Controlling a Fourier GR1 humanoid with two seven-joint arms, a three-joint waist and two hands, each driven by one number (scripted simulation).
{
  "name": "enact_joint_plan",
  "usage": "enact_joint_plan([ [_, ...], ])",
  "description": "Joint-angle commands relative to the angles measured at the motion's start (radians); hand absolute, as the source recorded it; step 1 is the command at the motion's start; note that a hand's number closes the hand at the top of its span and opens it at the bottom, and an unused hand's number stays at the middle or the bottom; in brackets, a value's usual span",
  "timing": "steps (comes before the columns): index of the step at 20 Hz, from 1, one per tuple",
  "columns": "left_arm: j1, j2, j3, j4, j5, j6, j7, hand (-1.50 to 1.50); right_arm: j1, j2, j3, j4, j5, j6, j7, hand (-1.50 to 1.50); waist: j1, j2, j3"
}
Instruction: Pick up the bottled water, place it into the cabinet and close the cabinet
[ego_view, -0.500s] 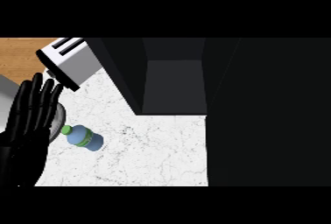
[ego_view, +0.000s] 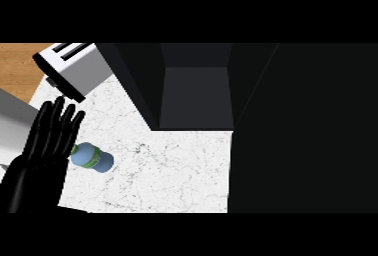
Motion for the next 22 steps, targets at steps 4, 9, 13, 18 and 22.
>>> enact_joint_plan([
  [4, 0.17, -0.032, 0.003, -0.121, 0.142, 0.029, 0.187, -1.5, 0.196, 0.01, 0.02, -0.119, -0.187, 0.051, 0.112, -1.5, -0.002, -0.007, -0.002],
  [9, 0.243, 0.024, 0.126, -0.066, 0.232, -0.092, 0.098, -1.5, 0.23, 0.034, 0.079, -0.107, -0.132, 0.046, 0.068, -1.5, 0.001, -0.003, -0.003],
  [13, 0.307, -0.019, 0.068, -0.079, 0.184, -0.112, 0.069, -1.5, 0.299, 0.034, 0.128, -0.172, -0.105, 0.042, 0.081, -1.5, 0.0, -0.003, -0.003],
  [18, 0.327, -0.017, 0.101, -0.168, 0.211, -0.108, 0.108, -1.5, 0.356, 0.022, 0.11, -0.085, -0.114, 0.129, -0.04, -1.5, -0.002, -0.003, -0.003],
  [22, 0.393, -0.04, 0.109, -0.128, 0.19, -0.159, 0.041, -1.5, 0.443, 0.035, 0.173, -0.201, -0.102, 0.106, -0.04, -1.5, -0.003, -0.004, -0.003],
])
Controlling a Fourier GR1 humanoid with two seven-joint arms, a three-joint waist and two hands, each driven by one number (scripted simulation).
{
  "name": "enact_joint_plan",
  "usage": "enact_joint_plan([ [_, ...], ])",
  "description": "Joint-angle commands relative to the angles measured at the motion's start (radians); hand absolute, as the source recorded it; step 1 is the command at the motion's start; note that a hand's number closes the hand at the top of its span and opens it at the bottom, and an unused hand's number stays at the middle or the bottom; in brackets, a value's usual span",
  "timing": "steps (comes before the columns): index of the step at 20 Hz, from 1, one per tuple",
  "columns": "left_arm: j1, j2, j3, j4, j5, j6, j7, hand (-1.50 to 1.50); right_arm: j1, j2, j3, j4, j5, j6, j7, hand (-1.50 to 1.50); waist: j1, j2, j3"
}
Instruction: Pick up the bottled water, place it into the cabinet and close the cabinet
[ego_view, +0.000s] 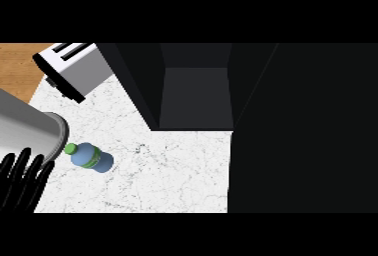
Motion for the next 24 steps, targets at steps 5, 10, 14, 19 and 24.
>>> enact_joint_plan([
  [5, -0.011, 0.034, 0.116, 0.058, 0.093, -0.09, -0.047, -1.5, 0.01, 0.007, 0.063, 0.018, 0.07, -0.015, -0.04, -1.5, 0.001, 0.0, 0.0],
  [10, 0.019, -0.035, 0.093, 0.22, -0.024, -0.132, -0.239, -1.5, 0.047, -0.027, -0.005, 0.046, -0.009, 0.044, -0.12, -1.5, 0.0, 0.0, 0.0],
  [14, -0.012, -0.02, 0.142, 0.215, -0.026, -0.104, -0.177, -1.5, 0.077, -0.017, 0.012, 0.108, 0.044, 0.065, -0.222, -1.5, -0.001, 0.0, 0.0],
  [19, -0.139, 0.068, 0.255, 0.418, 0.007, -0.176, -0.246, -1.5, -0.012, -0.024, 0.011, 0.048, 0.013, 0.007, -0.063, -1.5, 0.0, 0.002, -0.001],
  [24, -0.205, 0.074, 0.24, 0.567, -0.1, -0.177, -0.318, -1.5, 0.048, -0.01, 0.052, 0.13, 0.082, 0.042, -0.196, -1.5, -0.004, 0.002, 0.0],
])
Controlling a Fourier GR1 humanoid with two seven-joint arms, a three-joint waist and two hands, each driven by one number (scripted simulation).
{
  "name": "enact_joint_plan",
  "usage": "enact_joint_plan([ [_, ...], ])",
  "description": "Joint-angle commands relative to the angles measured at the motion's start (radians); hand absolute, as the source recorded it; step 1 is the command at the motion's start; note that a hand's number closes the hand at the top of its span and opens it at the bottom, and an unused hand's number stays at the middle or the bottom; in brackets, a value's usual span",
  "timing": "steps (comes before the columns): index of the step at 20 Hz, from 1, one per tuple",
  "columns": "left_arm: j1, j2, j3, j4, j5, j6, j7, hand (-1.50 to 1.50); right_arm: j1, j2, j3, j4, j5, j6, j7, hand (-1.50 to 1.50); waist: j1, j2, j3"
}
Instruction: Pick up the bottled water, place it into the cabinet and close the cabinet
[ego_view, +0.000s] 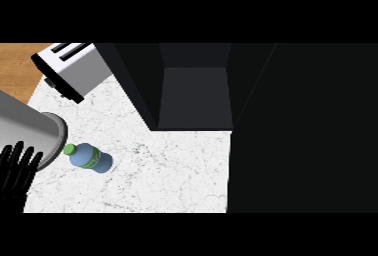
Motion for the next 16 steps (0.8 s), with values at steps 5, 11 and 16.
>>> enact_joint_plan([
  [5, -0.11, 0.053, 0.037, 0.204, -0.038, -0.029, -0.037, -1.5, 0.027, -0.038, -0.051, -0.011, -0.064, 0.039, -0.016, -1.5, 0.0, 0.0, 0.0],
  [11, -0.259, 0.089, 0.06, 0.507, -0.083, -0.039, -0.132, -1.5, 0.109, -0.048, 0.017, -0.078, -0.033, 0.038, -0.019, -1.5, -0.008, 0.001, 0.0],
  [16, -0.307, 0.086, 0.063, 0.689, -0.11, -0.049, -0.222, -1.5, 0.086, -0.023, 0.04, -0.033, 0.004, 0.011, -0.046, -1.5, -0.006, 0.001, 0.0],
])
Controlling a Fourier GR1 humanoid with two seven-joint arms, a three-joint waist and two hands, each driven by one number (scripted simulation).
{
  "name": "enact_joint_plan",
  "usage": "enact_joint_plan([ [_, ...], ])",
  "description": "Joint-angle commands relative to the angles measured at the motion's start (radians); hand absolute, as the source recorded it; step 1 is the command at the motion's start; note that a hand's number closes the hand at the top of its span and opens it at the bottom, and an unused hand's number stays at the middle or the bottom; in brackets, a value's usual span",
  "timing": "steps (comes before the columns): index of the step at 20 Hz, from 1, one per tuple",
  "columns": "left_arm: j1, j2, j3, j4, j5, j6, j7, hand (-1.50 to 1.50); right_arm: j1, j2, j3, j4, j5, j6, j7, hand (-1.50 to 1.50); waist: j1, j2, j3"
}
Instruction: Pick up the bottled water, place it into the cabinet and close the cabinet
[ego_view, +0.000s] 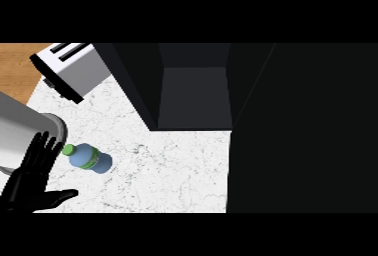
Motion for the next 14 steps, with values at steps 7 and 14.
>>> enact_joint_plan([
  [7, -0.132, 0.066, 0.043, 0.441, 0.001, -0.115, -0.173, -1.5, 0.024, 0.023, 0.065, -0.015, 0.053, -0.035, -0.007, -1.5, -0.003, 0.001, -0.001],
  [14, -0.255, 0.068, 0.008, 0.634, -0.06, -0.094, -0.291, -1.5, 0.0, -0.055, -0.049, -0.049, -0.071, 0.01, 0.025, -1.5, -0.001, 0.001, 0.0],
])
